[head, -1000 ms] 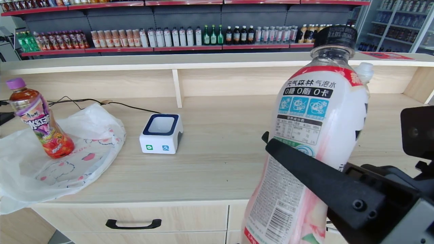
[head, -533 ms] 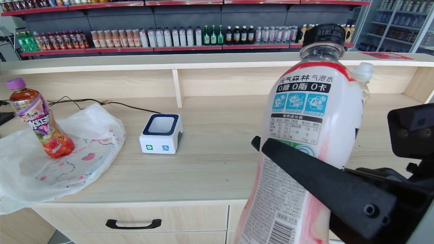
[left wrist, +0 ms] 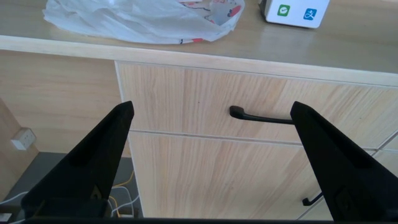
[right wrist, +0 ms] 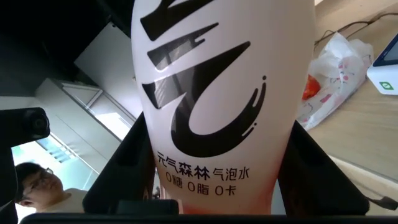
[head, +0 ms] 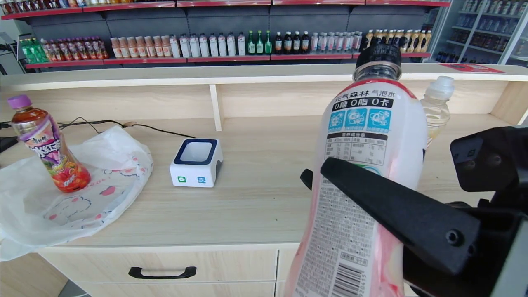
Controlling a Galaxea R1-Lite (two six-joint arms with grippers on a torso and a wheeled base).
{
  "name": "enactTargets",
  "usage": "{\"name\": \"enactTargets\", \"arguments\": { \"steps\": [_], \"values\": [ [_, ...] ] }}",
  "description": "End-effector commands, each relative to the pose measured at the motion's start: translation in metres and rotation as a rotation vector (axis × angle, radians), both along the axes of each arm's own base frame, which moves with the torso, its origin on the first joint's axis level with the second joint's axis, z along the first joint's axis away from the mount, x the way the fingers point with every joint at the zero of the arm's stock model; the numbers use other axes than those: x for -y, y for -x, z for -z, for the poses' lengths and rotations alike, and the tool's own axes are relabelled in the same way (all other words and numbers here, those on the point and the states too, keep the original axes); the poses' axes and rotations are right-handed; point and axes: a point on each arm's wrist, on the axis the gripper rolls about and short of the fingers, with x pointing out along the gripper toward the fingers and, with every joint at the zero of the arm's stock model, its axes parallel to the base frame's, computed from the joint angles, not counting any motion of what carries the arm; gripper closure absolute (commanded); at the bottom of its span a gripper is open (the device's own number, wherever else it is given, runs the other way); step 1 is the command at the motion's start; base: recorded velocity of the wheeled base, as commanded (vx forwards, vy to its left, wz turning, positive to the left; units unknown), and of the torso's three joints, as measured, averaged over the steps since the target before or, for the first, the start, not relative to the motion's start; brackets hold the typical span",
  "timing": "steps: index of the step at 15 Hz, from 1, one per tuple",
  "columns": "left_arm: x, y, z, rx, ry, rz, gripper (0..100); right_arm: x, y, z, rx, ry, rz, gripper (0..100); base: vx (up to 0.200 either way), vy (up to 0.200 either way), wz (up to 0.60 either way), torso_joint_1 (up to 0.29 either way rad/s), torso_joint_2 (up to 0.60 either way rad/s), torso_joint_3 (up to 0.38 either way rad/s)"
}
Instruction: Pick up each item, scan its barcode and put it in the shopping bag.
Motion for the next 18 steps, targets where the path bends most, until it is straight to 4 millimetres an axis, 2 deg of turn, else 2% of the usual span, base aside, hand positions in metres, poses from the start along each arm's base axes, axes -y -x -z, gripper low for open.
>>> {"name": "enactTargets", "arguments": {
  "steps": [1,8,18],
  "values": [
    [0.000,0.000,0.000,-0.001,0.000,0.000,0,0.003,0.002,-0.003,0.007,-0.015,-0.001,100,0.000,0.000,0.00,0.000,0.00,0.000],
    [0.000,0.000,0.000,-0.001,0.000,-0.001,0,0.004,0.002,-0.007,0.021,-0.025,0.004,100,0.000,0.000,0.00,0.000,0.00,0.000],
    [0.000,0.000,0.000,-0.001,0.000,0.000,0,0.003,0.001,0.007,0.087,0.073,0.082,100,0.000,0.000,0.00,0.000,0.00,0.000]
  ]
}}
